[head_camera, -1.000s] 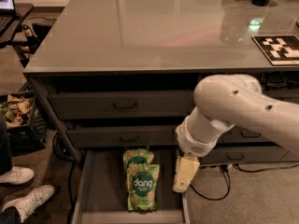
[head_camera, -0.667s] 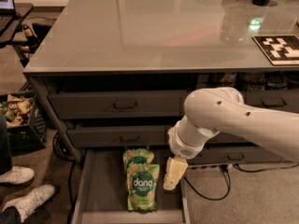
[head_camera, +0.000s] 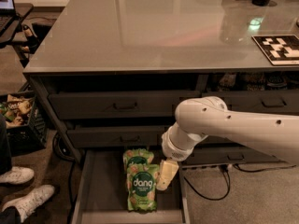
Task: Pick green rice chip bag from bottom drawer and place on counter
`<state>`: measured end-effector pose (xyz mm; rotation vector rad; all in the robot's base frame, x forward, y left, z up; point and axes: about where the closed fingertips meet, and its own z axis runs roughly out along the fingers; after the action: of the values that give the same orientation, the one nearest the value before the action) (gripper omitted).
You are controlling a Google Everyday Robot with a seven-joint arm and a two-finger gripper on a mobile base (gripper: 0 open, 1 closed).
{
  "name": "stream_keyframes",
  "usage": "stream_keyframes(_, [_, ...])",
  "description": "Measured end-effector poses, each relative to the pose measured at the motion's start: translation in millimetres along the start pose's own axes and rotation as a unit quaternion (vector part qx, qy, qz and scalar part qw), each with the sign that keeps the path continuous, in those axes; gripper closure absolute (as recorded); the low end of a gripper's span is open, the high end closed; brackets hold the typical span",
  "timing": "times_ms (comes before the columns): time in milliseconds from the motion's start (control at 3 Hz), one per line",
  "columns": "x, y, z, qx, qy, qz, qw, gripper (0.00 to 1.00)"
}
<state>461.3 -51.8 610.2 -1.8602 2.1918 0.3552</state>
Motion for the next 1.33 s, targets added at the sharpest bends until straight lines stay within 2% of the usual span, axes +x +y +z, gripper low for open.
stream_keyframes(333, [4,-3,20,-0.007,-0.004,0.002,1.0,0.0])
stream_keyframes(667, [9,-20,61,-0.02,-0.007,-0.018,0.9996,0.0])
stream_keyframes(1000, [20,-36,110,-0.038,0.002,-0.025,0.9989,0.0])
stream_keyframes(1333, [36,-46,161,-0.071,0.011,-0.01,0.9974,0.0])
